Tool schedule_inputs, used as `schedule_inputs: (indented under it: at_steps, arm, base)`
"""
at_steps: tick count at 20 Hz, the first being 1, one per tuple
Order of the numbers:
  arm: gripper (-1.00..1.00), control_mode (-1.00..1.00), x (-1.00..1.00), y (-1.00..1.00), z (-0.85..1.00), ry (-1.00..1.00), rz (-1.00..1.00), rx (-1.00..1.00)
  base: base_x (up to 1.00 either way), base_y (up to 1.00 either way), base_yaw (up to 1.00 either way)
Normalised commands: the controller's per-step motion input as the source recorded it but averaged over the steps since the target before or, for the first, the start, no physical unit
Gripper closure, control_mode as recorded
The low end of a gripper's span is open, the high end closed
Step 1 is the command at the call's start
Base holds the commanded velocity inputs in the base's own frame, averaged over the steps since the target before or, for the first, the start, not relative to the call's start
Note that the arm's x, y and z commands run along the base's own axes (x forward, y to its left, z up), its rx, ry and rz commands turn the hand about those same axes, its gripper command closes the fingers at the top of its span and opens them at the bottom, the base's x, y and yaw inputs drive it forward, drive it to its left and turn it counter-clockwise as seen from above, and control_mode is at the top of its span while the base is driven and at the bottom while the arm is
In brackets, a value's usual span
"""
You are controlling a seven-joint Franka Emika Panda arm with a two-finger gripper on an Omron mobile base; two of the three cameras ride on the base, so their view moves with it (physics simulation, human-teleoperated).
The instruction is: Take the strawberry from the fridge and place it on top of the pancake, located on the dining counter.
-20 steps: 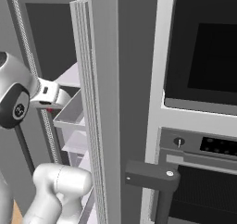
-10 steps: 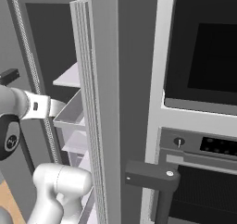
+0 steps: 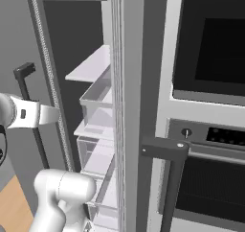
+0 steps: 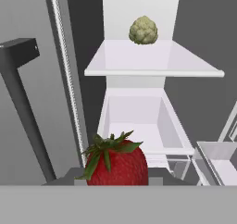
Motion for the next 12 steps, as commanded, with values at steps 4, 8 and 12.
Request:
schedule_inputs:
  at_steps: [4, 8, 12]
  arm:
    - [1.00, 1.00, 0.00, 0.00, 0.00, 0.00, 0.00, 0.00]
    - [1.00, 1.00, 0.00, 0.00, 0.00, 0.00, 0.00, 0.00]
    - [1.00, 1.00, 0.00, 0.00, 0.00, 0.00, 0.00, 0.00]
  base:
    - [-1.00, 0.33, 0.00]
    - [-1.00, 0.23, -0.06]
    - [-1.00, 0.04, -0.19]
